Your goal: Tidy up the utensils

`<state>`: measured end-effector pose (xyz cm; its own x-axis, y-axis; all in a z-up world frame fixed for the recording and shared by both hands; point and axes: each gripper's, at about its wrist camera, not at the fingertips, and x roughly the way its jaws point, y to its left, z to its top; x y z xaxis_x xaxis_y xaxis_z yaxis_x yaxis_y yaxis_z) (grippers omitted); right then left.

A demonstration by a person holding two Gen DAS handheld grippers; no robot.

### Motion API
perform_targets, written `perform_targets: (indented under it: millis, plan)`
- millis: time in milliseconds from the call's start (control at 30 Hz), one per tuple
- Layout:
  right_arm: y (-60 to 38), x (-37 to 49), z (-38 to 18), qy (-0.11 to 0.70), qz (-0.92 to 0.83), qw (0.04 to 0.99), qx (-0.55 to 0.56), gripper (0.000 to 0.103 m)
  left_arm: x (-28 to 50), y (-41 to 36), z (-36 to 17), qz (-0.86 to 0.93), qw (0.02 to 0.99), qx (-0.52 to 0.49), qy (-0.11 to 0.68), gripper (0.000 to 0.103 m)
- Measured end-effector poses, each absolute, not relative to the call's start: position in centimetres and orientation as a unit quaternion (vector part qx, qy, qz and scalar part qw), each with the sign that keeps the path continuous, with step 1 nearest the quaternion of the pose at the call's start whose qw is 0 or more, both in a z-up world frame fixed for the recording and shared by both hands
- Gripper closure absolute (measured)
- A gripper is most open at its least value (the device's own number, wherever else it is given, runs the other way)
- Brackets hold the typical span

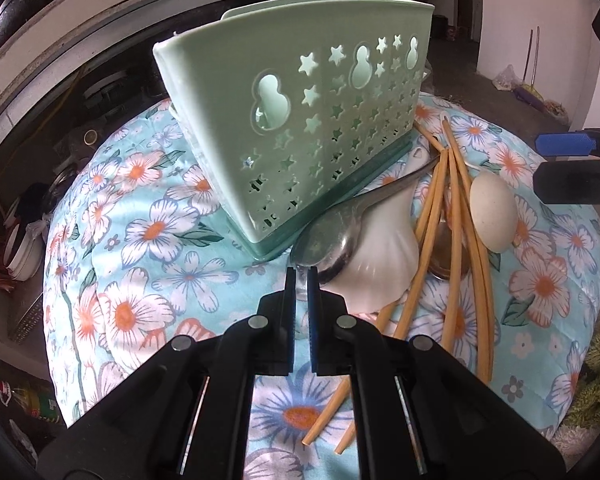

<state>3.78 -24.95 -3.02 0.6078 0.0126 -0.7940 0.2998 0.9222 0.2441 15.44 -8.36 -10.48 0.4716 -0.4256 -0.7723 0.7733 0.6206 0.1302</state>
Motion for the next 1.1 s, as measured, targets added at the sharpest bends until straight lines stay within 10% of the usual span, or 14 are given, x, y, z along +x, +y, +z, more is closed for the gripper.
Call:
perform_targets:
  millis: [1100]
  plan:
    - [-24.1,4.7,-3.2,0.401,-0.056,0.914,0.038,0.006,13.9,-8.0,-9.3,-0.352,0.839,0.201,0.363,0.076]
